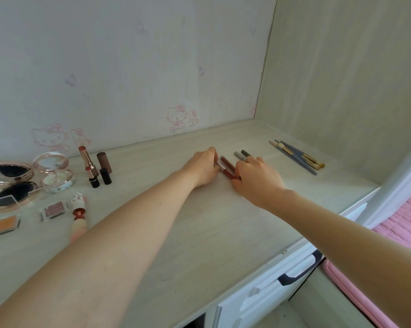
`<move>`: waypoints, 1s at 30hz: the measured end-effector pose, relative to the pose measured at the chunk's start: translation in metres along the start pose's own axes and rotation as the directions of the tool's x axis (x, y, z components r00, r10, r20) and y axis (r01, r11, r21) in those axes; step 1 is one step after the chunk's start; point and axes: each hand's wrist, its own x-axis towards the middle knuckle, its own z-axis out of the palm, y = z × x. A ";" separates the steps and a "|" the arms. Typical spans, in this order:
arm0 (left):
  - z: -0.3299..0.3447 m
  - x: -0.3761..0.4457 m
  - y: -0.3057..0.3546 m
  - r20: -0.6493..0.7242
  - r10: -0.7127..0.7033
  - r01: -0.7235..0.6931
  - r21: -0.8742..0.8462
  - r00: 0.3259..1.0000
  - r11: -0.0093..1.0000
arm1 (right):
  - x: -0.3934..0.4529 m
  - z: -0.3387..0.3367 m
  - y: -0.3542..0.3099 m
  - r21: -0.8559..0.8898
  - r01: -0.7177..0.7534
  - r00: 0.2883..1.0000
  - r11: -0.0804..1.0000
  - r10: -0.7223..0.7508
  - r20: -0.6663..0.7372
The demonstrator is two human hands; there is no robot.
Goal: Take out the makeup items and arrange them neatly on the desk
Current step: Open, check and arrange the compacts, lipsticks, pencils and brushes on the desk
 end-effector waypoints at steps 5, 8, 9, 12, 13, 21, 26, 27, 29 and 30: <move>-0.006 -0.007 -0.001 -0.020 0.044 -0.045 -0.055 0.999 0.997 | 0.003 0.001 -0.002 0.013 -0.024 0.999 1.000 0.023 0.037; -0.009 -0.012 -0.002 -0.025 0.113 -0.114 -0.043 0.993 0.993 | 0.004 0.001 -0.002 0.024 -0.041 0.998 0.999 0.040 0.057; -0.010 -0.012 -0.004 -0.020 0.131 -0.131 -0.020 0.991 0.991 | 0.004 0.000 -0.002 0.027 -0.043 0.997 0.999 0.041 0.065; -0.016 -0.017 -0.010 0.005 0.158 -0.158 -0.001 0.987 0.988 | 0.001 -0.003 0.000 0.044 -0.042 0.995 0.998 0.038 0.089; -0.019 -0.020 -0.012 0.011 0.163 -0.163 -0.012 0.987 0.987 | -0.001 -0.005 0.001 0.057 -0.040 0.995 0.998 0.035 0.095; -0.055 -0.058 -0.031 -0.027 0.131 -0.133 -0.267 0.991 0.954 | -0.031 -0.009 0.002 0.231 0.018 0.999 0.973 -0.029 0.045; -0.083 -0.096 -0.041 -0.039 0.073 -0.083 -0.467 0.997 0.881 | -0.048 -0.013 -0.018 0.384 0.032 0.998 0.923 -0.048 0.033; -0.088 -0.102 -0.044 -0.042 0.061 -0.074 -0.496 0.997 0.865 | -0.050 -0.016 -0.025 0.416 0.038 0.998 0.909 -0.055 0.028; -0.098 -0.117 -0.050 -0.049 0.029 -0.052 -0.596 0.998 0.801 | -0.055 -0.022 -0.041 0.478 0.043 0.998 0.877 -0.063 0.027; -0.103 -0.126 -0.053 -0.048 0.007 -0.037 -0.657 0.999 0.753 | -0.058 -0.025 -0.050 0.506 0.037 0.997 0.862 -0.064 0.035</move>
